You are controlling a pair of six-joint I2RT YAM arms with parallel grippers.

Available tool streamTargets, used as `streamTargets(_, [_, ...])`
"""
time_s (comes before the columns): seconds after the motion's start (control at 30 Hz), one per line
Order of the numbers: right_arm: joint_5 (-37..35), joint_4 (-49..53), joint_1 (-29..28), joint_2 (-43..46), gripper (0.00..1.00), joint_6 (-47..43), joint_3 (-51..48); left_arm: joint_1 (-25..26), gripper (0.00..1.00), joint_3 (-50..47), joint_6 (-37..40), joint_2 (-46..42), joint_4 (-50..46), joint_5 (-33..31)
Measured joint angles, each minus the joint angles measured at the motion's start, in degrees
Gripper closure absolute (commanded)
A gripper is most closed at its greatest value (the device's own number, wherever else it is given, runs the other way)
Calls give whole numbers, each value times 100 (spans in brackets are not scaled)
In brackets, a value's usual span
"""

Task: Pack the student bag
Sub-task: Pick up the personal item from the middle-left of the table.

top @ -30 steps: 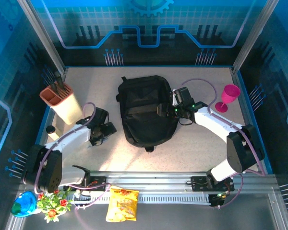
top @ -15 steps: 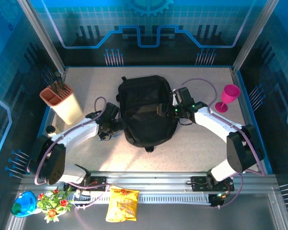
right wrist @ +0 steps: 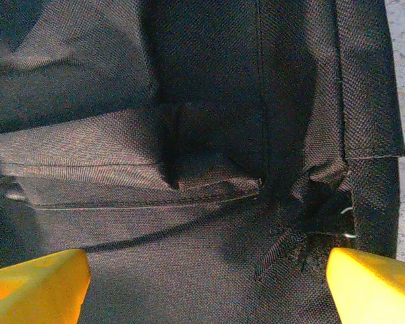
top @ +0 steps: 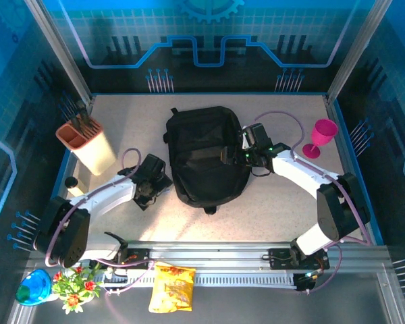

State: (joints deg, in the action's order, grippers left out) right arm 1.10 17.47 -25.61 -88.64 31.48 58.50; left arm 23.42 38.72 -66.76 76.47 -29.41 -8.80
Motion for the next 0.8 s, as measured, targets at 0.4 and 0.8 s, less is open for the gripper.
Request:
streamTargets(0.4, [9,0,0,-2,9,2,0,-553,8,264,323,673,48,-98])
streamTargets(0.8, [68,2,-2,-35,11,46,9,-763,41,787,798,1276,-330,-262])
